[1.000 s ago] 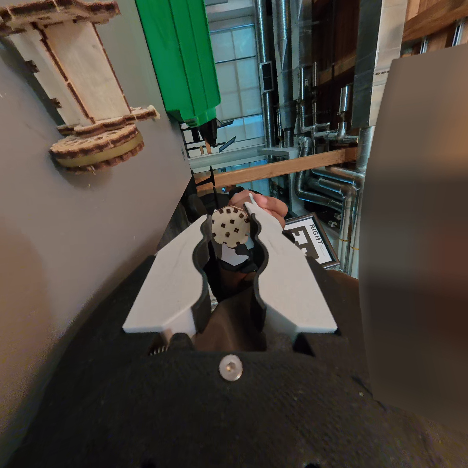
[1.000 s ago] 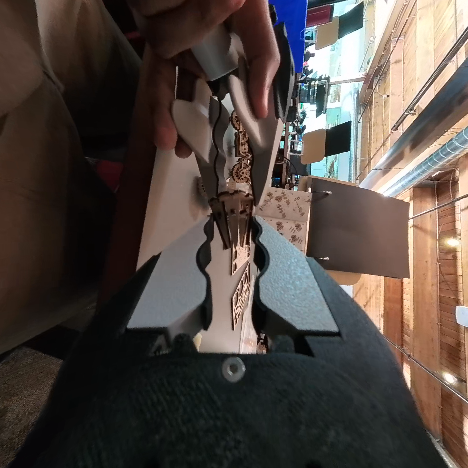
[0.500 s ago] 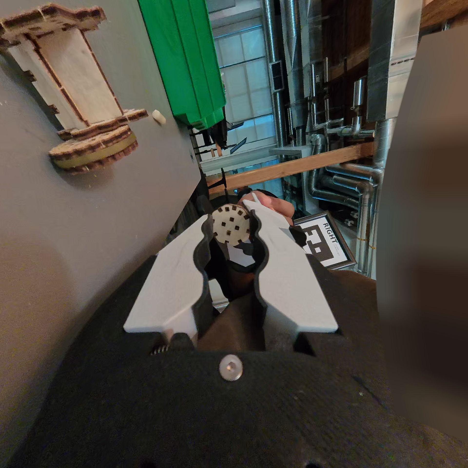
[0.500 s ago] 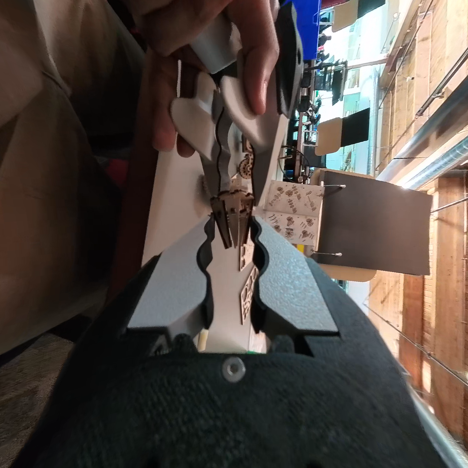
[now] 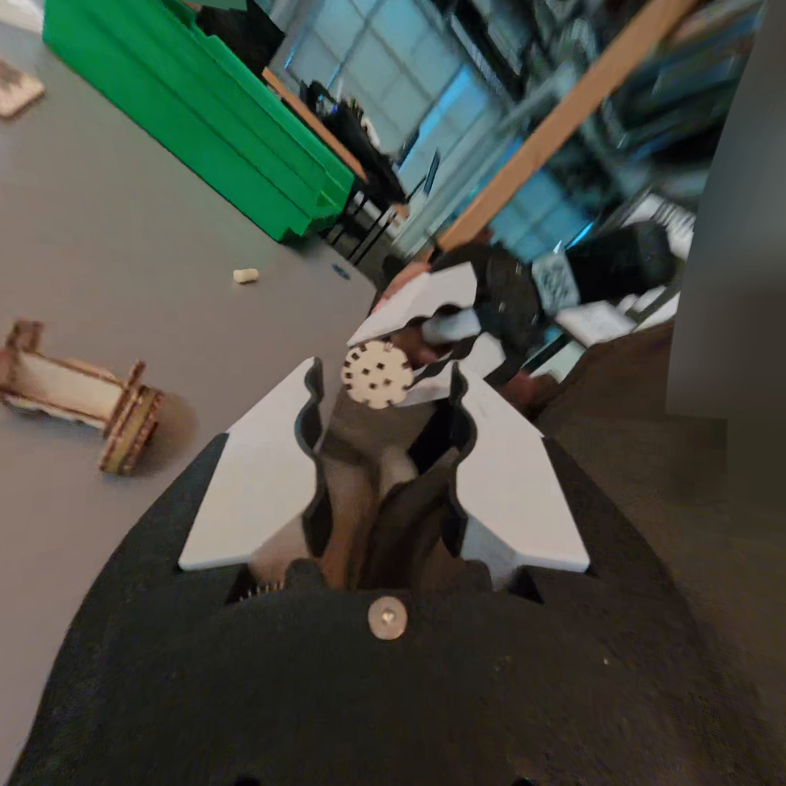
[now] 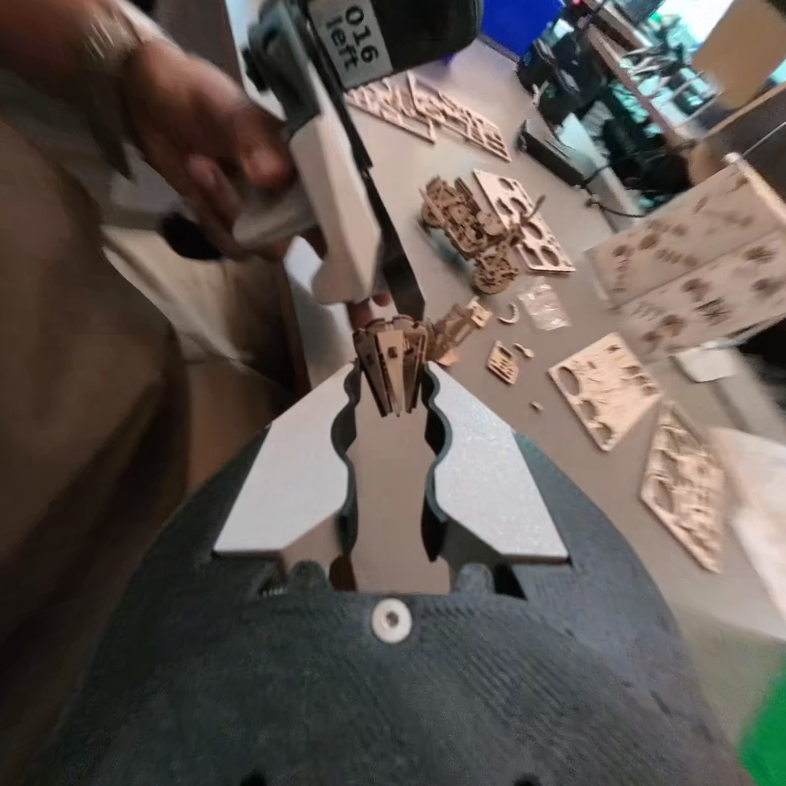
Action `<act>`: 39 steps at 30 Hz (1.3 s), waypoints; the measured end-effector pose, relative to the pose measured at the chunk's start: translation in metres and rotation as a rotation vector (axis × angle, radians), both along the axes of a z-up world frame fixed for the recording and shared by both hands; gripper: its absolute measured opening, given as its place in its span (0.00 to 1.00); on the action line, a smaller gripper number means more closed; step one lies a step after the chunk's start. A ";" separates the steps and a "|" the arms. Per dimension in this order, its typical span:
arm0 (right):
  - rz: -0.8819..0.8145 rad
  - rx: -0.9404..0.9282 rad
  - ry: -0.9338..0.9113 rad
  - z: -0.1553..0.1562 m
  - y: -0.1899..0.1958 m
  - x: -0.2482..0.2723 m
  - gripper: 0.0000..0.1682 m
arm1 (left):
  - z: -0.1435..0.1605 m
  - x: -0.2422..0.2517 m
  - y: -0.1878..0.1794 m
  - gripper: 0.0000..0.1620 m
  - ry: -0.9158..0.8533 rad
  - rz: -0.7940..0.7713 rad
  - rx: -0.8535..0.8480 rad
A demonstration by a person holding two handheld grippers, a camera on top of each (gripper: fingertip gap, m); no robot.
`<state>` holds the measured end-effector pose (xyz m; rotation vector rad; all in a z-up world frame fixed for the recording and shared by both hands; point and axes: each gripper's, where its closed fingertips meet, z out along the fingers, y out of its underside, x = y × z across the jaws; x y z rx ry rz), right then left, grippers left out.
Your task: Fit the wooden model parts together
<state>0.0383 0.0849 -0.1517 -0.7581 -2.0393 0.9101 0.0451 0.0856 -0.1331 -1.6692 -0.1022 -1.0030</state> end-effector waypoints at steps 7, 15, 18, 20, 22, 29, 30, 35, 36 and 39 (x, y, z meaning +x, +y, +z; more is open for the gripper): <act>0.128 -0.173 -0.119 0.001 -0.021 0.019 0.16 | 0.006 0.026 -0.015 0.36 0.406 -0.047 0.230; 0.164 -0.209 -0.097 0.011 -0.025 0.024 0.16 | 0.002 0.034 -0.020 0.25 0.478 -0.083 0.260; 0.172 -0.250 -0.110 0.013 -0.026 0.025 0.16 | 0.003 0.032 -0.019 0.21 0.508 -0.065 0.275; 0.172 -0.265 -0.114 0.012 -0.026 0.025 0.16 | 0.003 0.031 -0.019 0.20 0.505 -0.063 0.275; 0.172 -0.281 -0.117 0.012 -0.026 0.025 0.16 | 0.002 0.031 -0.018 0.20 0.494 -0.067 0.272; 0.192 -0.368 -0.128 0.017 -0.026 0.026 0.16 | 0.005 0.030 -0.019 0.20 0.457 -0.071 0.275; 0.199 -0.389 -0.137 0.018 -0.026 0.027 0.17 | 0.005 0.030 -0.019 0.20 0.450 -0.075 0.275; 0.245 -0.555 -0.231 0.020 -0.028 0.034 0.17 | 0.006 0.035 -0.021 0.21 0.412 -0.106 0.271; 0.256 -0.597 -0.246 0.022 -0.028 0.035 0.18 | 0.007 0.035 -0.021 0.21 0.400 -0.110 0.269; 0.283 -0.712 -0.267 0.031 -0.027 0.036 0.18 | 0.010 0.036 -0.023 0.21 0.375 -0.118 0.278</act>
